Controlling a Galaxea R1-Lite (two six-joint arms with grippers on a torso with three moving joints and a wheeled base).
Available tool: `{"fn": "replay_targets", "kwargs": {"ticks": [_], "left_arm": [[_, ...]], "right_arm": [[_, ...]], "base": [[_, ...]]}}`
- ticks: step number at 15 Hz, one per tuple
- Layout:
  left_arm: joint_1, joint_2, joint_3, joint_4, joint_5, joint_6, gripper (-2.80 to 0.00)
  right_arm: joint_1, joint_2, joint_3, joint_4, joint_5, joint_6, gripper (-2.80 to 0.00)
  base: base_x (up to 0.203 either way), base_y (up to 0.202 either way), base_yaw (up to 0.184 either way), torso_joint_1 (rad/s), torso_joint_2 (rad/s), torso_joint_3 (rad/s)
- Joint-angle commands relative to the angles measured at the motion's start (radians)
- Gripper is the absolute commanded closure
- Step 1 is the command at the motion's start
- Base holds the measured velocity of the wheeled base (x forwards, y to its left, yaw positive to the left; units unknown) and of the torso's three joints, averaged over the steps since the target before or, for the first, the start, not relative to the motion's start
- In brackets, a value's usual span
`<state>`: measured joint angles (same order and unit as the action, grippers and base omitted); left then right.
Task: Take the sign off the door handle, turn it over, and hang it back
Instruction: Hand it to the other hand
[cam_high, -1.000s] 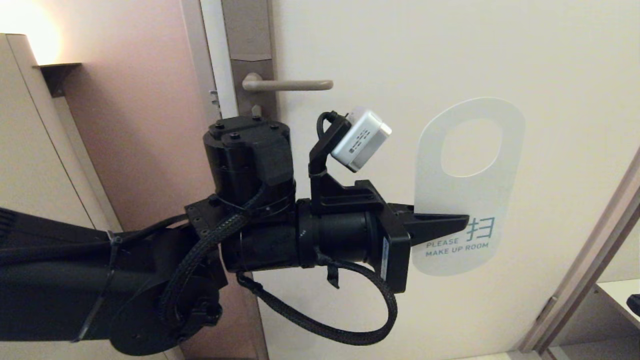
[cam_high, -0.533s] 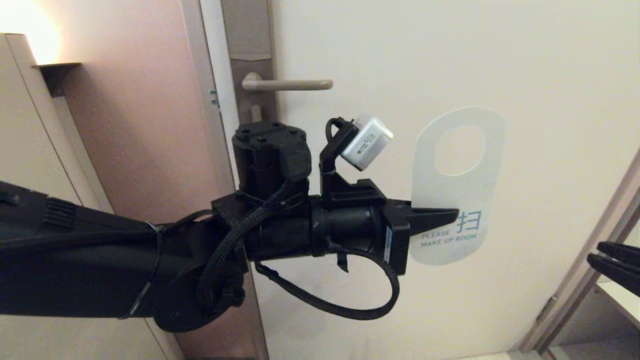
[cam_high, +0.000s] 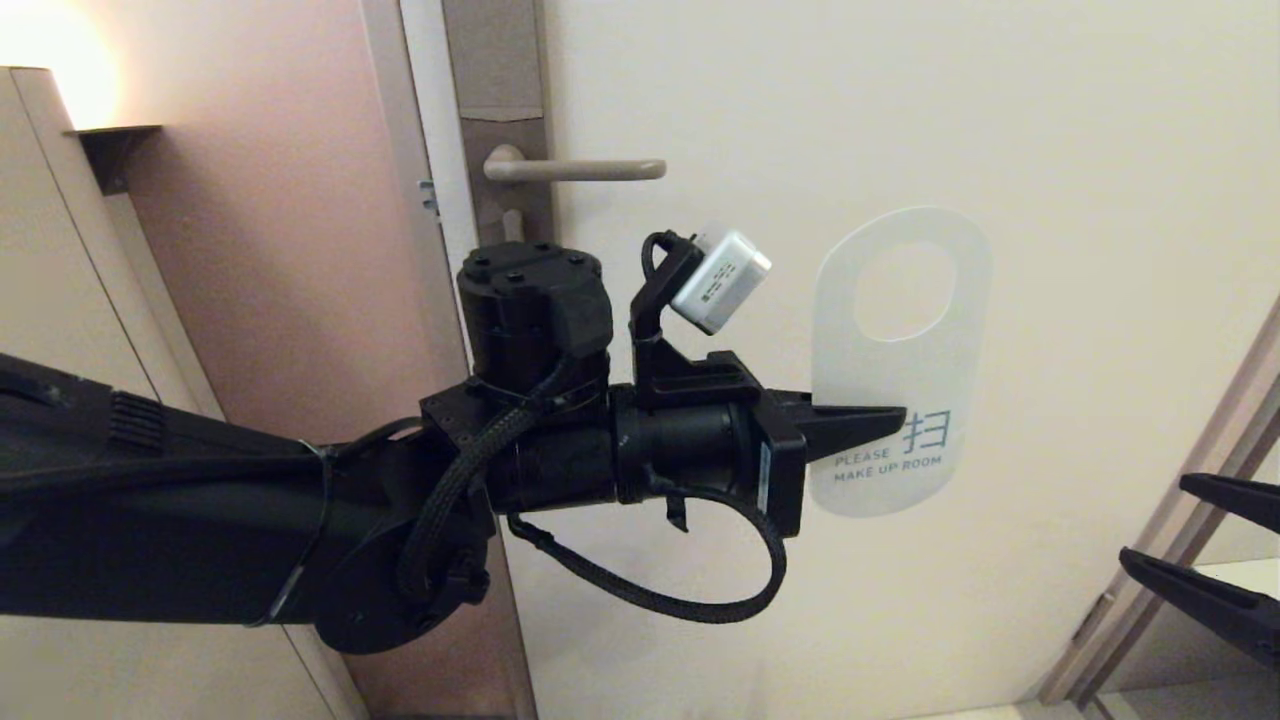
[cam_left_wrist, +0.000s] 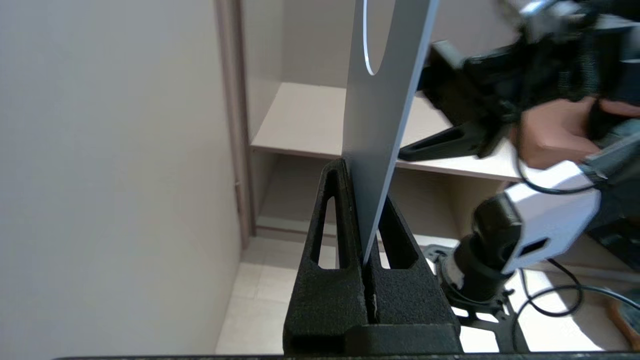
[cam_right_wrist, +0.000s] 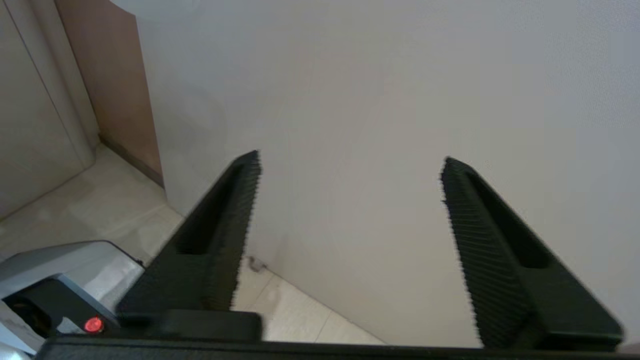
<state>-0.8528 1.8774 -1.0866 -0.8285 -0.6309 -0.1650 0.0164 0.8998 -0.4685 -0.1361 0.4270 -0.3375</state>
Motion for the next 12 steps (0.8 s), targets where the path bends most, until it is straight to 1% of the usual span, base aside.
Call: {"fn": "replay_targets", "kwargs": {"ticks": [1,3,5,7,10,12], "left_arm": [[0.001,0.002,0.004,-0.012,-0.012,-0.002,0.00],[0.001,0.006,0.004,-0.015,-0.012,-0.002,0.00],[0.000,0.007,0.004,-0.045,-0.012,-0.008,0.00],[0.000,0.013,0.002,-0.100,-0.012,-0.050,0.00],[0.000,0.029,0.001,-0.188,-0.012,-0.079,0.00],[-0.002,0.028,0.002,-0.196,-0.012,-0.097,0.00]], "right_arm": [[0.000,0.016,-0.001,-0.002,0.002,-0.008,-2.80],[0.001,0.043,-0.007,-0.002,0.002,-0.052,-2.80],[0.010,0.077,-0.013,-0.003,0.004,-0.104,-2.80],[0.068,0.114,-0.025,-0.021,0.003,-0.113,-2.80],[0.128,0.205,-0.027,-0.154,0.002,-0.106,-2.80],[0.155,0.281,-0.029,-0.278,0.001,-0.099,-2.80]], "base": [[0.000,0.000,0.000,0.000,0.00,0.000],[0.000,0.000,0.000,0.000,0.00,0.000],[0.000,0.000,0.000,0.000,0.00,0.000],[0.000,0.000,0.000,0.000,0.00,0.000],[0.000,0.000,0.000,0.000,0.00,0.000],[0.000,0.000,0.000,0.000,0.00,0.000]]}}
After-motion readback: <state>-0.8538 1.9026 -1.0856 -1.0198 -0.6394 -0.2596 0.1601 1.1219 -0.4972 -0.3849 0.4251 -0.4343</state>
